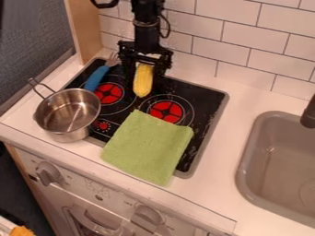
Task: Put the corn in the silver pot
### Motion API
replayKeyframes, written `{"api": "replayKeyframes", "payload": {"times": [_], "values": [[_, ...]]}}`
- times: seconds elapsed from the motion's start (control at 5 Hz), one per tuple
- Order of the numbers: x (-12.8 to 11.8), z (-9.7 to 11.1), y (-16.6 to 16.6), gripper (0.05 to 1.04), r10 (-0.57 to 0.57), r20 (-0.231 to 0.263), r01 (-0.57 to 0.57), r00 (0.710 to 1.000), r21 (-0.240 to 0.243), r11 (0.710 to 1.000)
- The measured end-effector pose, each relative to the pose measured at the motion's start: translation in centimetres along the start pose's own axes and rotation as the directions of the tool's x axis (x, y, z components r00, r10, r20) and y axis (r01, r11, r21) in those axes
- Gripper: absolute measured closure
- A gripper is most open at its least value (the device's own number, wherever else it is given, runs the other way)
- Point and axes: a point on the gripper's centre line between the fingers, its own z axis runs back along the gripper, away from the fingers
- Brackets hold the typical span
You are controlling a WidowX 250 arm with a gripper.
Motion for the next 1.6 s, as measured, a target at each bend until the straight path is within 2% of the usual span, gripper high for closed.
{"api": "replayKeyframes", "payload": {"times": [0.2, 0.4, 0.6, 0.8, 1.0, 1.2, 1.4, 1.6], "values": [[-0.6, 0.1, 0.4, 0.403, -0.019, 0.001, 0.019, 1.000, 0.007, 1.000], [-1.7, 0.5, 0.7, 0.449, -0.039, 0.021, 0.039, 0.999, -0.001, 0.999], [-3.5, 2.9, 1.2, 0.449, -0.081, 0.069, 0.080, 0.994, 0.018, 0.997], [-5.6, 6.3, 2.3, 0.449, -0.124, 0.150, 0.117, 0.981, 0.054, 0.992], [-7.7, 5.1, 4.8, 0.449, -0.105, 0.114, 0.097, 0.988, 0.079, 0.992], [-8.8, 3.6, 6.4, 0.449, -0.095, 0.074, 0.087, 0.993, 0.108, 0.990], [-9.2, 2.9, 7.7, 0.373, -0.065, 0.065, 0.057, 0.996, 0.108, 0.993], [-9.5, 2.8, 7.8, 0.108, -0.073, 0.052, 0.068, 0.996, 0.090, 0.994]]}}
